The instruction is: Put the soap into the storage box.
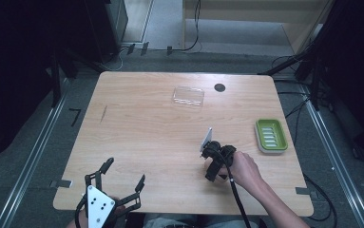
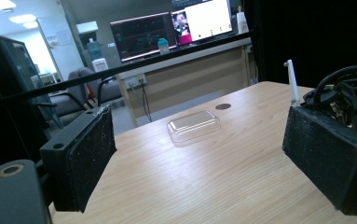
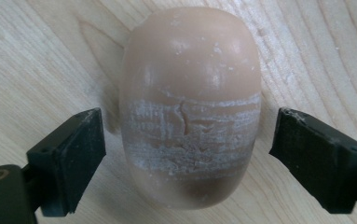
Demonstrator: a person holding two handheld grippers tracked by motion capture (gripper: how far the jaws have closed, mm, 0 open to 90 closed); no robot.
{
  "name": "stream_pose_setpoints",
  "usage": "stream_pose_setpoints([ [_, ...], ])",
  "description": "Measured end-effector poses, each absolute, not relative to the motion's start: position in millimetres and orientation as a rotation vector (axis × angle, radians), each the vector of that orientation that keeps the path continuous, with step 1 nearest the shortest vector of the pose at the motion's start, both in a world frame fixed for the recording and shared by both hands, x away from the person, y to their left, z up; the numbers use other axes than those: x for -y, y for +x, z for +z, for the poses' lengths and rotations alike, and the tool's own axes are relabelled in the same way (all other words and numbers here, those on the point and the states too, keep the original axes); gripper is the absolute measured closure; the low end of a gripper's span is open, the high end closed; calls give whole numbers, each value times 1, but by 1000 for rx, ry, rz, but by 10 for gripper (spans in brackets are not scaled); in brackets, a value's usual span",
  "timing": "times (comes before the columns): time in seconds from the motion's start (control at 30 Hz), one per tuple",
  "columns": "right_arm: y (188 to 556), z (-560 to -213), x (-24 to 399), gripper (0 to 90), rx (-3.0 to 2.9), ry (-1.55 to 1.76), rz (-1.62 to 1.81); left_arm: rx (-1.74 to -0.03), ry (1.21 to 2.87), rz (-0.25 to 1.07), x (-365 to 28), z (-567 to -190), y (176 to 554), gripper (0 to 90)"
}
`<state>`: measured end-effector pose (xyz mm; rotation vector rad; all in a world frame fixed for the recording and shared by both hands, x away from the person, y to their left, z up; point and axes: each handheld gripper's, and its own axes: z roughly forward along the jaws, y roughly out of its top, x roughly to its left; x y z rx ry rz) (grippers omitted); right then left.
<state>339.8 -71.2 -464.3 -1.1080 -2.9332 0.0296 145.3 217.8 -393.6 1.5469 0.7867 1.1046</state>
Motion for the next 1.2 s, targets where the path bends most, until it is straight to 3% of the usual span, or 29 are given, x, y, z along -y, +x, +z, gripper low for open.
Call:
stream_pose_setpoints([
  [0.63, 341, -467, 70, 262, 2932, -1120, 27, -780, 1548, 1109, -218, -394, 145, 99],
  [0.73, 340, -465, 70, 328, 2932, -1116, 16, -779, 1546, 1111, -217, -394, 144, 99],
  [1.2, 339, -464, 69, 336, 2954, -1088, 30, -780, 1546, 1111, -218, -394, 145, 99],
])
